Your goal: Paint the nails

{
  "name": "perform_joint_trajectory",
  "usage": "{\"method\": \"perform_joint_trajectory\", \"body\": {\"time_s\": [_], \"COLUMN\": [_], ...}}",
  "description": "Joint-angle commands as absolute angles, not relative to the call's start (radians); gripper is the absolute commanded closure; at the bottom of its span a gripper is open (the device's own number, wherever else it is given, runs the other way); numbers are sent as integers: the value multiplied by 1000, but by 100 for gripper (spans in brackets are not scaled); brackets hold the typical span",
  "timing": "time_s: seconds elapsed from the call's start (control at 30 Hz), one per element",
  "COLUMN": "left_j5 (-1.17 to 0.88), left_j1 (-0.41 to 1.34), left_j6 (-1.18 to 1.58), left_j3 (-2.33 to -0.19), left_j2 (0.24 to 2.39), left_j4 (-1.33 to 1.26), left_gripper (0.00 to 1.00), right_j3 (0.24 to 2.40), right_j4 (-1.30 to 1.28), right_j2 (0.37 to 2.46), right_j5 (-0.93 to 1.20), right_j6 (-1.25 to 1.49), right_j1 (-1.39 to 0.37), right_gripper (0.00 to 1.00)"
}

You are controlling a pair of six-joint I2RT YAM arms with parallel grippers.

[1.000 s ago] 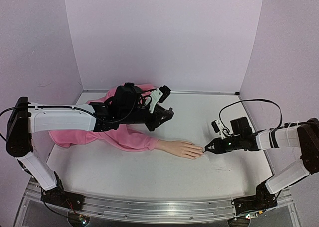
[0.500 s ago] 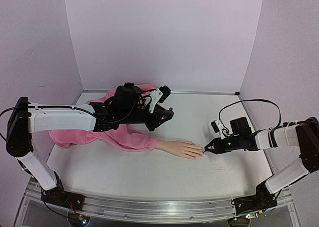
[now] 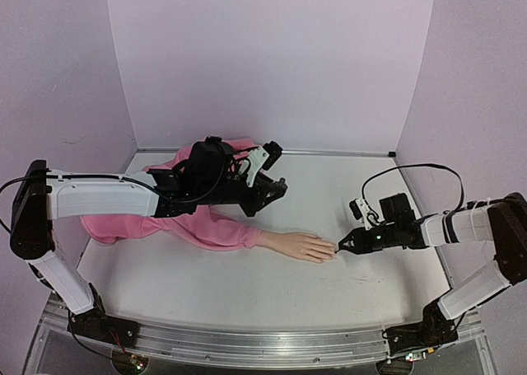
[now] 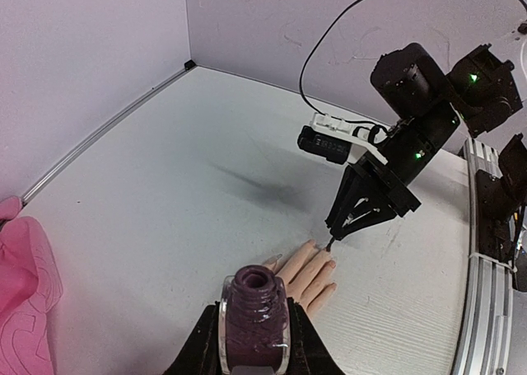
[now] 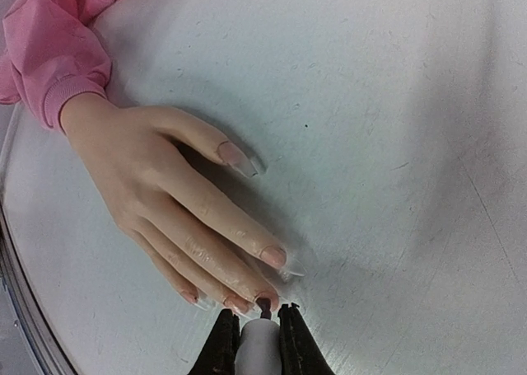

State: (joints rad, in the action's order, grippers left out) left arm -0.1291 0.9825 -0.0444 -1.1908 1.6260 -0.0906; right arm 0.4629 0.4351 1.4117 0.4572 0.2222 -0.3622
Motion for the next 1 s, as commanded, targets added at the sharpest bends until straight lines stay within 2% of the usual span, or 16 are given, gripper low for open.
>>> {"method": "perform_joint_trajectory", "body": {"time_s": [0.0, 0.97], "left_j5": [-135, -127], "left_j1": [979, 979], "left_j6": [-44, -51], "left_j3": [-1231, -1222], "left_j2": [1629, 1623], "left_j4": [-161, -162], "left_gripper": [100, 100], "right_j3": [502, 521], "right_j4": [421, 367], "right_j2": [1428, 1434], "right_j5": [458, 406], "right_j6": [225, 233], "right_j1": [-360, -360], "right_gripper": [100, 100]}}
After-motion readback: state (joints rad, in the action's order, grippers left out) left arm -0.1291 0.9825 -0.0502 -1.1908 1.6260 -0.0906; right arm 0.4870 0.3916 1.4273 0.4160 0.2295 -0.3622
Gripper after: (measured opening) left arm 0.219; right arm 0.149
